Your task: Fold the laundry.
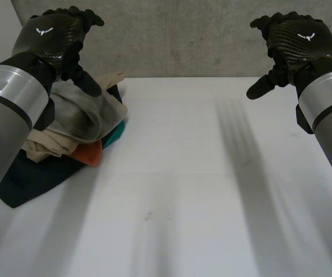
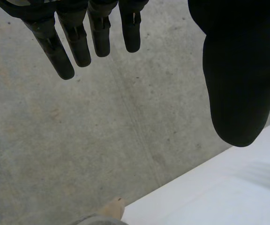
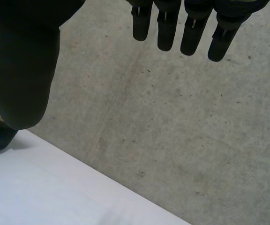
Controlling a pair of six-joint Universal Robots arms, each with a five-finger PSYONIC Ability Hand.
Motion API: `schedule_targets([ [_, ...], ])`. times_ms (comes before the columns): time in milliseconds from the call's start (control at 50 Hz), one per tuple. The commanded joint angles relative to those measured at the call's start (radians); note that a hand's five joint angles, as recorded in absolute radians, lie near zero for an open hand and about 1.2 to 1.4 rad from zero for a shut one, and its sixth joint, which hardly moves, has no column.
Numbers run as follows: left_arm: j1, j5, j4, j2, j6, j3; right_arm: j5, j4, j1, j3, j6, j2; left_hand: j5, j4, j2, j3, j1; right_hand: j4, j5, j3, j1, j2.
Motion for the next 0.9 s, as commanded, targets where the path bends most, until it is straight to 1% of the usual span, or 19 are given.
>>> schedule_targets([
  [20,0.016,0.001,-0.009,0.007,0.006,0.006,0.0,0.007,-0.001,-0.002,-0.002,-0.002,-0.102,-0.103,-0.103,-0.102,-0.1,-0.093,-0.086,-0.085,-0.074,-0.074],
  [220,0.034,0.001,-0.003,0.006,0.008,0.008,-0.002,0.007,-0.001,0.0,-0.004,-0.002,-0.102,-0.103,-0.103,-0.102,-0.1,-0.093,-0.086,-0.085,-0.074,-0.074],
  [320,0.063,0.004,0.021,-0.013,0.011,0.035,-0.002,0.009,-0.001,0.0,-0.016,-0.002,-0.102,-0.103,-0.103,-0.102,-0.1,-0.093,-0.086,-0.085,-0.074,-0.074],
  [360,0.085,0.013,0.049,-0.056,0.027,0.054,-0.002,0.009,-0.001,0.0,-0.021,-0.002,-0.102,-0.103,-0.103,-0.102,-0.1,-0.093,-0.086,-0.085,-0.074,-0.074],
  [400,0.108,0.021,0.072,-0.108,0.052,0.07,-0.005,0.009,-0.001,0.0,-0.021,-0.002,-0.102,-0.103,-0.103,-0.102,-0.1,-0.093,-0.086,-0.085,-0.074,-0.074],
  [420,0.135,0.028,0.099,-0.155,0.089,0.092,-0.005,0.009,0.001,0.001,-0.021,-0.002,-0.102,-0.103,-0.103,-0.102,-0.1,-0.093,-0.086,-0.085,-0.074,-0.074],
  [480,0.174,0.039,0.136,-0.235,0.158,0.13,-0.007,0.009,0.001,0.003,-0.021,-0.002,-0.102,-0.103,-0.103,-0.102,-0.1,-0.093,-0.086,-0.085,-0.074,-0.074],
  [500,0.194,0.044,0.158,-0.285,0.199,0.158,-0.007,0.009,0.001,0.004,-0.021,-0.001,-0.102,-0.103,-0.103,-0.102,-0.1,-0.093,-0.086,-0.085,-0.074,-0.074],
  [560,0.218,0.058,0.188,-0.378,0.261,0.216,-0.008,0.009,0.004,0.01,-0.022,0.001,-0.102,-0.103,-0.103,-0.102,-0.1,-0.093,-0.086,-0.085,-0.074,-0.074],
  [580,0.232,0.074,0.198,-0.448,0.293,0.262,-0.008,0.009,0.005,0.012,-0.022,0.001,-0.102,-0.103,-0.103,-0.102,-0.1,-0.093,-0.086,-0.085,-0.074,-0.074],
  [600,0.24,0.085,0.199,-0.485,0.308,0.288,-0.008,0.009,0.007,0.013,-0.022,0.001,-0.102,-0.103,-0.103,-0.102,-0.1,-0.093,-0.086,-0.085,-0.074,-0.074],
  [620,0.247,0.094,0.198,-0.519,0.319,0.316,-0.008,0.009,0.007,0.015,-0.022,0.002,-0.102,-0.103,-0.103,-0.102,-0.1,-0.093,-0.086,-0.085,-0.074,-0.074],
  [640,0.264,0.119,0.196,-0.592,0.331,0.369,-0.01,0.009,0.009,0.018,-0.022,0.004,-0.102,-0.103,-0.103,-0.102,-0.1,-0.093,-0.086,-0.085,-0.074,-0.074],
  [700,0.292,0.157,0.19,-0.71,0.342,0.455,-0.011,0.007,0.012,0.019,-0.024,0.01,-0.102,-0.103,-0.103,-0.102,-0.1,-0.093,-0.086,-0.085,-0.074,-0.074],
  [780,0.312,0.188,0.172,-0.809,0.345,0.523,-0.011,0.007,0.015,0.026,-0.025,0.015,-0.077,-0.079,-0.079,-0.078,-0.076,-0.093,-0.086,-0.085,-0.074,-0.074],
  [820,0.313,0.191,0.17,-0.83,0.345,0.538,-0.011,0.006,0.015,0.029,-0.025,0.015,0.034,0.032,0.032,0.033,0.035,-0.093,-0.086,-0.085,-0.074,-0.074],
  [840,0.312,0.194,0.175,-0.836,0.344,0.543,-0.013,0.007,0.015,0.03,-0.031,0.016,0.421,0.419,0.419,0.421,0.422,-0.093,-0.086,-0.085,-0.074,-0.074],
  [880,0.307,0.193,0.179,-0.837,0.342,0.54,-0.011,0.006,0.015,0.03,-0.037,0.018,1.015,1.013,1.014,1.015,1.016,-0.093,-0.086,-0.085,-0.074,-0.074],
  [900,0.301,0.19,0.181,-0.832,0.341,0.538,-0.013,0.007,0.015,0.03,-0.044,0.024,1.119,1.118,1.118,1.119,1.12,-0.093,-0.086,-0.085,-0.074,-0.074],
])
